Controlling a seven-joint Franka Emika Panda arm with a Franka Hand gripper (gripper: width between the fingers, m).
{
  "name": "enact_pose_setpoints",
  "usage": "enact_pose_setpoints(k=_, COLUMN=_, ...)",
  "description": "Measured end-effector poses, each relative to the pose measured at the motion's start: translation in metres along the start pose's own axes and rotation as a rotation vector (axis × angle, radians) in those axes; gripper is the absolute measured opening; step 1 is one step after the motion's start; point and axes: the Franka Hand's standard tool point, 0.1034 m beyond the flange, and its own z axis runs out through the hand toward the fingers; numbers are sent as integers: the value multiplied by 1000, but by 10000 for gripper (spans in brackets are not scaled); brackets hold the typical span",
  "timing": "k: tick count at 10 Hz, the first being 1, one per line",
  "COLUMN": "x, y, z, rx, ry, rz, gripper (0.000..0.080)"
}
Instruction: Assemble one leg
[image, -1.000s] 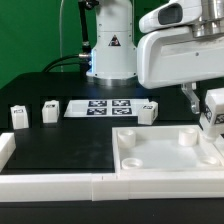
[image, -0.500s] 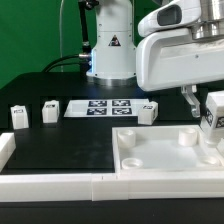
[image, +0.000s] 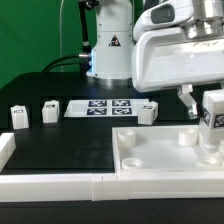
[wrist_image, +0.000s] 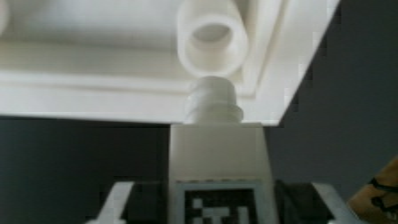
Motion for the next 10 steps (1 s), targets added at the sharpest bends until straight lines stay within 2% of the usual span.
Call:
enact_pose_setpoints(k=2, x=0, y=3, z=3, rx=-7, ry=26, rz=-1, gripper=290)
enact_pose_setpoints(k=3, x=3, y=6, z=3, rx=-16, ry=79, rz=0, gripper=290)
enact_pose_setpoints(k=10, x=-12, y=-3, z=11, rx=-11, ry=61, rz=-3, gripper=290)
